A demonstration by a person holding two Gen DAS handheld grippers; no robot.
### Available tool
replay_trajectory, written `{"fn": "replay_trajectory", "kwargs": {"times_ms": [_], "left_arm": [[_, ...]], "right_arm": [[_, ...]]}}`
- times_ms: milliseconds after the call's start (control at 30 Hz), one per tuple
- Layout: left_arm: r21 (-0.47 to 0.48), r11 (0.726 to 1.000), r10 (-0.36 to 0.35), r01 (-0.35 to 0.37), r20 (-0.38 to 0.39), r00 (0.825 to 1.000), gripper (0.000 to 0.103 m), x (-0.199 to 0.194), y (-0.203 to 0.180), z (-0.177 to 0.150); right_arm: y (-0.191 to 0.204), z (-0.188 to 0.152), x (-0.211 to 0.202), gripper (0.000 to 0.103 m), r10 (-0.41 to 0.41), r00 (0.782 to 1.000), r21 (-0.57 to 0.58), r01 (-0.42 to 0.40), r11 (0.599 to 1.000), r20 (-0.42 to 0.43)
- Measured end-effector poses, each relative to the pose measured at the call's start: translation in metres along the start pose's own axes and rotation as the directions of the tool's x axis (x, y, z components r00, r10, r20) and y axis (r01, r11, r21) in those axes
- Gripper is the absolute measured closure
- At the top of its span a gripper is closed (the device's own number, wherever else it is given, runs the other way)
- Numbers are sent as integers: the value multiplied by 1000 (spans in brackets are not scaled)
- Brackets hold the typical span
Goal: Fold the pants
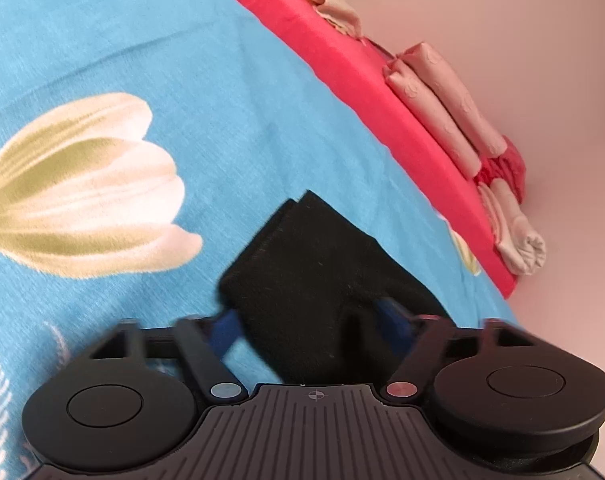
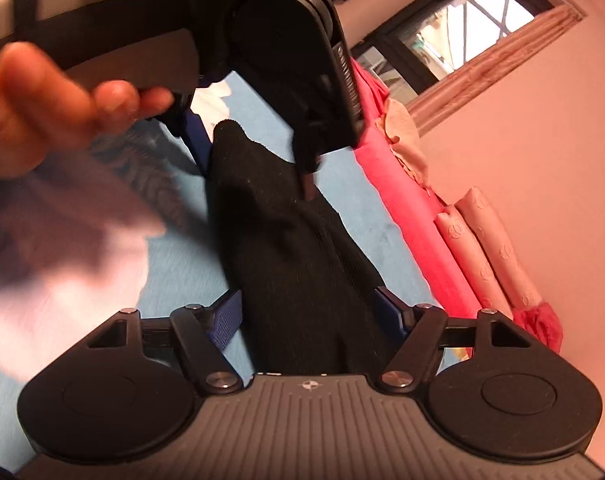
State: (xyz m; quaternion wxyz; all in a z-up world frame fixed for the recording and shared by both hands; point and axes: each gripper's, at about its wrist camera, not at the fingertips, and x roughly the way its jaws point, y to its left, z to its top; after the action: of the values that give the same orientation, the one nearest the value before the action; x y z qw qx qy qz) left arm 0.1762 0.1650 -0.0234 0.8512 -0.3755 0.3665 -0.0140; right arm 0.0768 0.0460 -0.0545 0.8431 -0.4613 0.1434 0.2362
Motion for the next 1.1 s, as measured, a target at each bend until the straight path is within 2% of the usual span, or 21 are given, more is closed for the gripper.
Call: {"fn": "replay_trajectory", "kwargs": {"times_ms": [33, 67, 100, 133, 233, 367, 467, 533, 600, 633, 667, 733, 767, 800, 833, 867, 900, 967, 1000, 1033, 1100], "left_arm": [[3, 1000, 16, -16, 2, 1000, 0, 0, 0, 1], [11, 1000, 25, -25, 5, 1000, 0, 0, -1, 2], [17, 1000, 23, -23, 6, 1000, 0, -2, -2, 3], [29, 999, 21, -22, 14, 1000, 2, -6, -5, 3], [121, 993, 8, -16, 60, 998, 6, -25, -27, 5], [232, 973, -48, 23, 103, 994, 6, -52, -81, 5], [349, 934, -123, 76, 112, 986, 6, -64, -144, -1], [431, 895, -173, 117, 93, 980, 4, -63, -192, -13], [505, 847, -219, 168, 43, 975, 3, -50, -241, -33], [537, 820, -237, 198, 4, 972, 2, -41, -263, -45], [561, 797, -244, 224, -40, 969, 0, -30, -282, -59], [565, 779, -244, 272, -127, 962, 0, -13, -309, -84], [550, 776, -265, 309, -160, 951, 0, -10, -314, -92], [530, 774, -291, 346, -186, 938, 0, -9, -316, -98], [514, 774, -314, 369, -195, 929, 0, -11, -314, -101], [509, 776, -327, 372, -180, 928, 0, -15, -310, -104], [514, 780, -330, 357, -147, 932, 0, -20, -304, -104], [532, 791, -307, 302, -83, 948, 0, -29, -285, -104], [542, 796, -283, 270, -63, 957, 0, -30, -276, -103], [546, 802, -256, 241, -49, 965, 0, -32, -263, -100], [528, 827, -202, 192, -38, 979, 0, -26, -237, -96]], "right_arm": [[3, 1, 5, 58, 3, 1000, 0, -3, 1000, -1], [2, 0, 12, 72, 18, 1000, 4, -18, 1000, -12], [4, 0, 14, 81, 40, 999, 22, -40, 999, -21], [5, 0, 13, 85, 31, 999, 33, -31, 999, -14], [-4, -4, -3, 89, -18, 999, 70, 15, 997, 41], [-39, -8, -32, 90, -92, 993, 173, 77, 982, 79], [-78, -23, -59, 90, -123, 990, 312, 94, 946, 73], [-109, -43, -72, 90, -132, 990, 435, 98, 895, 49], [-136, -71, -86, 90, -113, 993, 582, 83, 809, 15], [-148, -89, -93, 90, -96, 995, 662, 74, 746, -3], [-161, -109, -96, 90, -78, 997, 735, 65, 675, -17], [-173, -155, -102, 90, -44, 998, 855, 58, 516, -41], [-176, -179, -103, 88, -15, 999, 896, 45, 441, -43], [-178, -201, -102, 82, 21, 1000, 931, 14, 366, -23], [-180, -222, -100, 73, 55, 998, 956, -26, 291, 10], [-182, -237, -97, 67, 78, 996, 972, -56, 229, 39], [-185, -251, -99, 62, 82, 994, 981, -88, 174, 75], [-189, -268, -106, 38, 69, 990, 986, -133, 102, 127], [-192, -275, -108, 21, 61, 988, 987, -149, 66, 145], [-194, -282, -111, 17, 44, 984, 985, -172, 27, 171], [-200, -299, -115, 17, 21, 979, 978, -199, -61, 201]]}}
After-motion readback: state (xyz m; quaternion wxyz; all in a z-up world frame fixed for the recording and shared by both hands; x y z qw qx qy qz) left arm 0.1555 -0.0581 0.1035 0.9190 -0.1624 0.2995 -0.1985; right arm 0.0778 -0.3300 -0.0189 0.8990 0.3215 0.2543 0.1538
